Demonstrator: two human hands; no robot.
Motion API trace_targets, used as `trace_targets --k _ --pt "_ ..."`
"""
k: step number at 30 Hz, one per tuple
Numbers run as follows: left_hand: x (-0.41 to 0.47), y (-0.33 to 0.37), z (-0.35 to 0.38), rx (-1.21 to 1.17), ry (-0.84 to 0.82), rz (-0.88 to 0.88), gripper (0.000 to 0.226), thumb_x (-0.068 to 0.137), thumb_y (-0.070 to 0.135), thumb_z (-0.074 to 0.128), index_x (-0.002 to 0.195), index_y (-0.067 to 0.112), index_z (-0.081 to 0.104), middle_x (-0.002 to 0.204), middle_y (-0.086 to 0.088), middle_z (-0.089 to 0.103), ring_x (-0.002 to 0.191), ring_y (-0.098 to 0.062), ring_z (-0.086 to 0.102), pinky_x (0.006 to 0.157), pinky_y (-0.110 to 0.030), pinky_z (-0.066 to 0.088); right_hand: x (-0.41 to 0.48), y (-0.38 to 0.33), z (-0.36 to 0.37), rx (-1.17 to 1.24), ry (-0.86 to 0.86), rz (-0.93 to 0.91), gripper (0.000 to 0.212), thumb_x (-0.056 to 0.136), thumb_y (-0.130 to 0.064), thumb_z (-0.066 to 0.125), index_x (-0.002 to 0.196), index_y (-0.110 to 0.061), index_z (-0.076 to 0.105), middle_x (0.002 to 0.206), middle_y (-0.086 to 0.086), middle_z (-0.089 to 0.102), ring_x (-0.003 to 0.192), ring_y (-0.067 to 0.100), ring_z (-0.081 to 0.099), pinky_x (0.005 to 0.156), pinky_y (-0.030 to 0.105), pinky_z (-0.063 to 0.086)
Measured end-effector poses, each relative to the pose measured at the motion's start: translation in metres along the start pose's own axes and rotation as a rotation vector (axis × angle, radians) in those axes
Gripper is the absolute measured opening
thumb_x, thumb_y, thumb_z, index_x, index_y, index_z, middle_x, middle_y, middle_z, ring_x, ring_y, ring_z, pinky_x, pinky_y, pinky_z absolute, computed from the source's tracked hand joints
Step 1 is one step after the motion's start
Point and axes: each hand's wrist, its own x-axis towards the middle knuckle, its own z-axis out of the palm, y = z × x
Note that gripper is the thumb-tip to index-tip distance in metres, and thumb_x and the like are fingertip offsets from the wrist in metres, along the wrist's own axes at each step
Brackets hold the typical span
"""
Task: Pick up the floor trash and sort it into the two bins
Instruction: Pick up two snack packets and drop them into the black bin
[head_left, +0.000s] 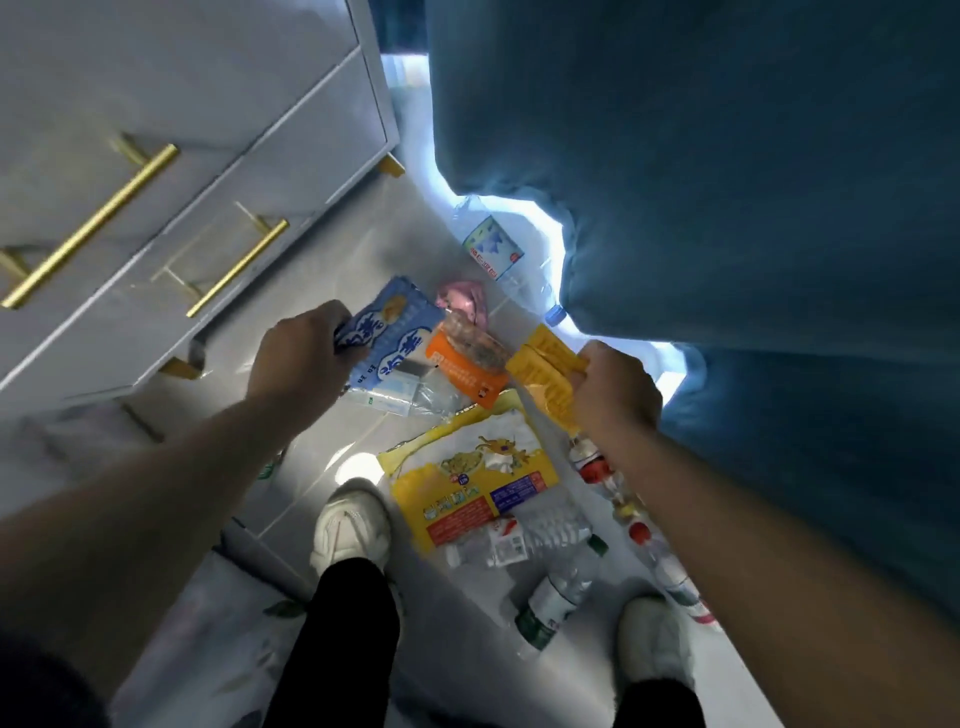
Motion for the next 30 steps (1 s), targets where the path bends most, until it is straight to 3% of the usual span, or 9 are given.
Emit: trace_targets --k 4,7,10,13,18,23,27,30 --pt "-0.045 0.034 -0.064 -0.079 -0.014 -0.046 0.01 0.086 0.016 0.065 0.088 0.011 0.056 0.075 -0.004 0.055 0.067 -0.027 0.054 0.053 -0.031 0.039 -0.066 0.004 -0.061 0.161 -0.024 0.087 0.017 0.096 -0.025 0.051 0.11 -0.019 0.059 0.108 0.006 0.065 0.1 0.031 0.058 0.071 0.031 0.038" --pt "-0.082 0.063 -0.114 -0.158 -0.03 -0.093 0.011 0.086 0.016 0.063 0.084 0.013 0.053 0.078 -0.007 0.058 0.071 -0.029 0.056 0.056 -0.036 0.045 -0.124 0.003 -0.103 0.356 0.01 0.148 0.005 0.091 -0.022 0.054 0.091 -0.02 0.058 0.095 0.008 0.068 0.087 0.031 0.059 0.067 0.032 0.043" --pt "-0.123 0.095 -0.169 -0.231 -0.036 -0.107 0.013 0.085 0.017 0.064 0.089 0.007 0.058 0.079 -0.013 0.061 0.073 -0.031 0.055 0.059 -0.038 0.043 -0.188 -0.002 -0.152 0.553 0.067 0.236 0.013 0.084 -0.02 0.058 0.074 -0.017 0.051 0.078 0.006 0.063 0.077 0.033 0.058 0.064 0.036 0.046" --pt "-0.169 0.131 -0.223 -0.27 -0.051 -0.084 0.015 0.085 0.018 0.066 0.089 0.006 0.058 0.077 -0.009 0.057 0.071 -0.028 0.05 0.055 -0.03 0.037 -0.253 -0.008 -0.205 0.747 0.146 0.265 0.025 0.082 -0.019 0.06 0.062 -0.017 0.045 0.061 -0.001 0.051 0.066 0.029 0.055 0.061 0.04 0.048" --pt "-0.246 0.193 -0.291 -0.35 -0.031 -0.053 0.015 0.082 0.018 0.069 0.081 0.012 0.056 0.073 -0.006 0.06 0.068 -0.026 0.052 0.053 -0.029 0.036 -0.351 0.003 -0.276 0.969 0.224 0.26 0.019 0.081 -0.028 0.062 0.064 -0.024 0.054 0.061 -0.002 0.057 0.061 0.025 0.056 0.061 0.046 0.052" --pt "-0.33 0.26 -0.305 -0.524 -0.029 0.027 0.017 0.079 0.015 0.073 0.073 0.018 0.057 0.073 -0.005 0.066 0.067 -0.024 0.059 0.06 -0.037 0.046 -0.438 0.06 -0.324 1.055 0.365 0.21 0.026 0.085 -0.021 0.064 0.063 -0.019 0.052 0.058 -0.006 0.054 0.056 0.013 0.05 0.054 0.028 0.042" --pt "-0.408 0.323 -0.286 -0.7 -0.054 0.064 0.014 0.079 0.011 0.073 0.074 0.017 0.061 0.08 -0.014 0.069 0.07 -0.023 0.059 0.068 -0.046 0.052 -0.506 0.141 -0.337 1.15 0.451 0.205 0.021 0.083 -0.025 0.065 0.07 -0.01 0.057 0.062 0.004 0.059 0.059 0.021 0.053 0.059 0.036 0.045" --pt "-0.469 0.374 -0.26 -0.828 -0.078 0.083 0.011 0.081 0.008 0.072 0.078 0.015 0.065 0.079 -0.007 0.071 0.071 -0.022 0.064 0.074 -0.044 0.055 -0.558 0.209 -0.34 1.2 0.537 0.228 0.019 0.082 -0.026 0.065 0.071 -0.012 0.058 0.065 0.006 0.06 0.061 0.02 0.053 0.061 0.038 0.046"
